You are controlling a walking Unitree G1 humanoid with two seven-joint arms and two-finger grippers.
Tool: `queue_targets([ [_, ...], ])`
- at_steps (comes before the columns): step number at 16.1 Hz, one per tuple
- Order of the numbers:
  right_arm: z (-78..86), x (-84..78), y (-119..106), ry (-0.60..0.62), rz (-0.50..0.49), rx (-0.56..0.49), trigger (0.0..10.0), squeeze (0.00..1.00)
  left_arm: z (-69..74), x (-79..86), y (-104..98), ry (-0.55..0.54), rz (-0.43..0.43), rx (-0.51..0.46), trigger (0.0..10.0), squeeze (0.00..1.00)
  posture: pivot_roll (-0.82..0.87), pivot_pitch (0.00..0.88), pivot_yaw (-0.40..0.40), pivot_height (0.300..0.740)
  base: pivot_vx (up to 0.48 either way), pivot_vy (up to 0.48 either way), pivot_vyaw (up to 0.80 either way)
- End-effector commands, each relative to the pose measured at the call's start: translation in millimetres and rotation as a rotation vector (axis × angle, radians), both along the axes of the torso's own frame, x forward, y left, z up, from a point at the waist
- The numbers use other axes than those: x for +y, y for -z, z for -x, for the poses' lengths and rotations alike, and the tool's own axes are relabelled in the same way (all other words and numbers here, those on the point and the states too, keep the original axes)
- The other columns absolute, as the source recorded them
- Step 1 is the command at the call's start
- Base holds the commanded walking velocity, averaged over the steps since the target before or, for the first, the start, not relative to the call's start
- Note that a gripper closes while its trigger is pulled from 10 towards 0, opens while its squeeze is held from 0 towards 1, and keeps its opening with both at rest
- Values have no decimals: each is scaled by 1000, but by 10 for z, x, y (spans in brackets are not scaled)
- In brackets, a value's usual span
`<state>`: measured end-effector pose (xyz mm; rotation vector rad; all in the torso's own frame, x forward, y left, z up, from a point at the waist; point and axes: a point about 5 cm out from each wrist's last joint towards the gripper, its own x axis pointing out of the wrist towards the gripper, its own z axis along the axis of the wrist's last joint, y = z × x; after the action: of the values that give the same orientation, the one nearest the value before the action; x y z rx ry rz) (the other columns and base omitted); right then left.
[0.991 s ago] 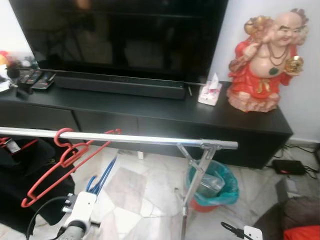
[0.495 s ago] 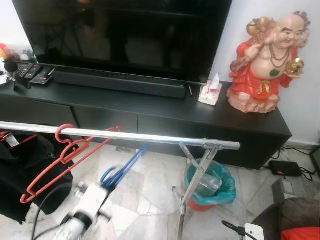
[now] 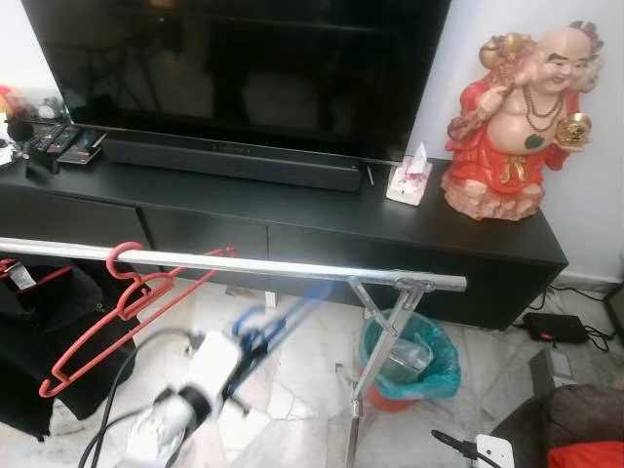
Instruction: Hang hanger
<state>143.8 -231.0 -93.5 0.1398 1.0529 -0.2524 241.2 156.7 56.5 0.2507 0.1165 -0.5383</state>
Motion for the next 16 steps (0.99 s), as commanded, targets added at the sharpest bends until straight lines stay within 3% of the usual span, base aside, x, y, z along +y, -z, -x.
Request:
queue_targets([
  [1, 15, -23, 0, 8, 7, 2, 10000, 0, -51, 22, -70, -39, 16, -17, 10000, 0, -23, 0, -67, 732, 0, 0, 0],
  [7, 19, -23, 1, 5, 9, 4, 10000, 0, -135, 58, -157, -97, 34, -28, 10000, 0, -20, 0, -72, 732, 0, 0, 0],
  [9, 15, -23, 0, 2, 9, 2, 10000, 0, -242, 70, -173, -187, 60, -31, 10000, 0, -29, 0, -70, 732, 0, 0, 0],
  [13, 15, -14, 2, 3, 9, 3, 10000, 0, -349, -41, -222, -202, 77, -40, 10000, 0, -39, 0, -63, 732, 0, 0, 0],
  [16, 12, -5, 3, 4, 7, 1, 10000, 0, -435, -97, -223, -233, 30, -27, 10000, 0, -41, 0, -59, 732, 0, 0, 0],
])
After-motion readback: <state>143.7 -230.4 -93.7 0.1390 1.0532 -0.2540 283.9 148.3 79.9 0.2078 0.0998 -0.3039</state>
